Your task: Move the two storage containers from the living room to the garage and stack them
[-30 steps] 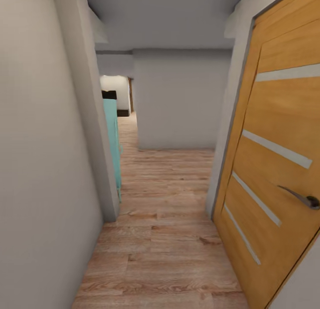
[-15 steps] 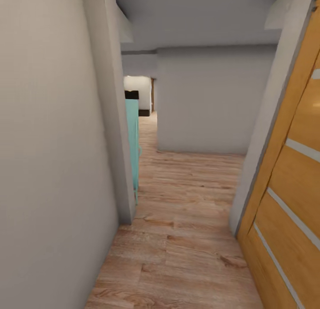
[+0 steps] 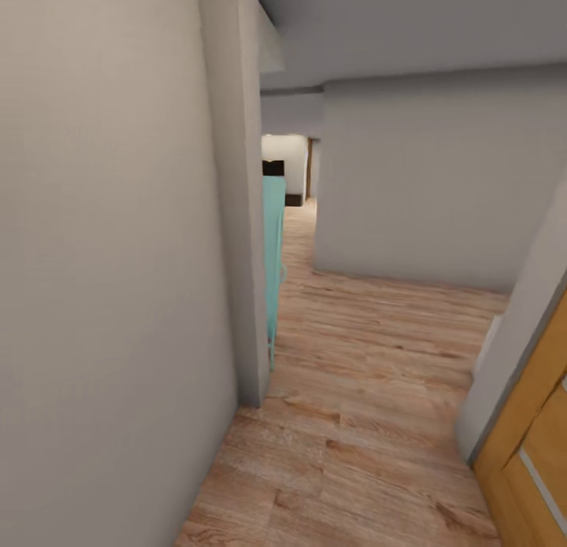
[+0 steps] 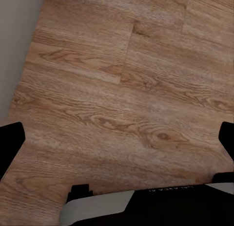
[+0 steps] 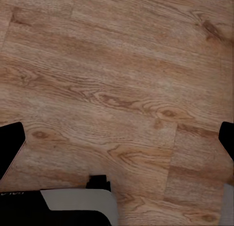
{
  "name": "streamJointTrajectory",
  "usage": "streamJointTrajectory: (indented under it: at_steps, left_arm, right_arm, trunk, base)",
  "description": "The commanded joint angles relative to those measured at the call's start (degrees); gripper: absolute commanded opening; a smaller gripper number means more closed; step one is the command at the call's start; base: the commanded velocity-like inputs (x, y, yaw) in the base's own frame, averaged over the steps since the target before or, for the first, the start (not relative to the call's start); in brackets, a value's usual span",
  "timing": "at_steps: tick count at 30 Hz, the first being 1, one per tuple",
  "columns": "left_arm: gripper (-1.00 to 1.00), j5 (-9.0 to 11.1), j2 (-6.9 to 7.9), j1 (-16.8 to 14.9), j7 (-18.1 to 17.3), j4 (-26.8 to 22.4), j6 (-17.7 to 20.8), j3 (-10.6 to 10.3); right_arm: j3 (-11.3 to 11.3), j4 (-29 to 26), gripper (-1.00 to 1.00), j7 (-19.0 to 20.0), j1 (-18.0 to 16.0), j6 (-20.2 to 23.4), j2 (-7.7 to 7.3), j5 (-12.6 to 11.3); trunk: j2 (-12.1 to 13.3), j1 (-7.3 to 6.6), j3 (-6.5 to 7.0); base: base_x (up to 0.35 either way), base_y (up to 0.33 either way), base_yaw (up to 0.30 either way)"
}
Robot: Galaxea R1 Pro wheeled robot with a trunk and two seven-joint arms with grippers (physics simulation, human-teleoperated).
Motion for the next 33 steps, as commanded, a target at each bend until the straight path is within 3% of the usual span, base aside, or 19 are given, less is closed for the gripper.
streamJointTrajectory:
  at_steps: [1, 3, 6, 8, 13, 21, 33]
  left_arm:
    - [1.0, 0.3, -0.11, -0.1, 0.7, 0.3, -0.3, 0.1]
    - [1.0, 0.3, -0.49, -0.1, 3.2, 0.2, -0.2, 0.1]
    - [1.0, 0.2, -2.95, -0.1, 8.1, 0.1, -0.2, 0.0]
    - [1.0, 0.3, -3.39, -0.1, 9.3, 0.0, 0.0, -0.1]
    - [1.0, 0.3, -3.56, -0.1, 10.1, 0.0, 0.0, 0.0]
    - [1.0, 0.2, -3.69, -0.1, 10.0, 0.1, 0.0, 0.0]
    - [1.0, 0.4, -3.37, -0.1, 10.3, 0.0, 0.3, -0.1]
  right_arm:
    - [0.4, 0.2, 1.0, -0.1, -0.1, -0.4, -0.02, -0.5]
    - [0.4, 0.2, 1.0, -0.1, -0.1, -0.4, -0.1, -0.5]
    - [0.5, 0.3, 1.0, 0.1, -0.1, -0.6, -0.22, -0.7]
    - [0.5, 0.3, 1.0, 0.4, -0.1, -0.6, -0.24, -0.7]
    - [0.5, 0.3, 1.0, 0.7, -0.1, -0.7, -0.25, -0.7]
    - [0.6, 0.3, 1.0, 0.8, -0.1, -0.7, -0.25, -0.7]
    - [0.6, 0.4, 1.0, 0.8, -0.1, -0.6, -0.25, -0.8]
  trunk:
    - [-0.1, 0.06, -0.05]
    - [-0.1, 0.06, -0.05]
    - [-0.1, 0.06, -0.05]
    - [-0.1, 0.06, -0.05]
    - [-0.1, 0.06, -0.05]
    - [-0.1, 0.06, -0.05]
    - [-0.1, 0.06, -0.05]
  base:
    - [0.328, 0.0, 0.299]
    - [0.328, 0.0, 0.299]
    - [0.308, -0.008, 0.296]
    - [0.162, -0.004, 0.217]
    - [0.045, -0.001, 0.043]
    - [0.018, 0.0, -0.223]
    - [0.304, 0.0, -0.271]
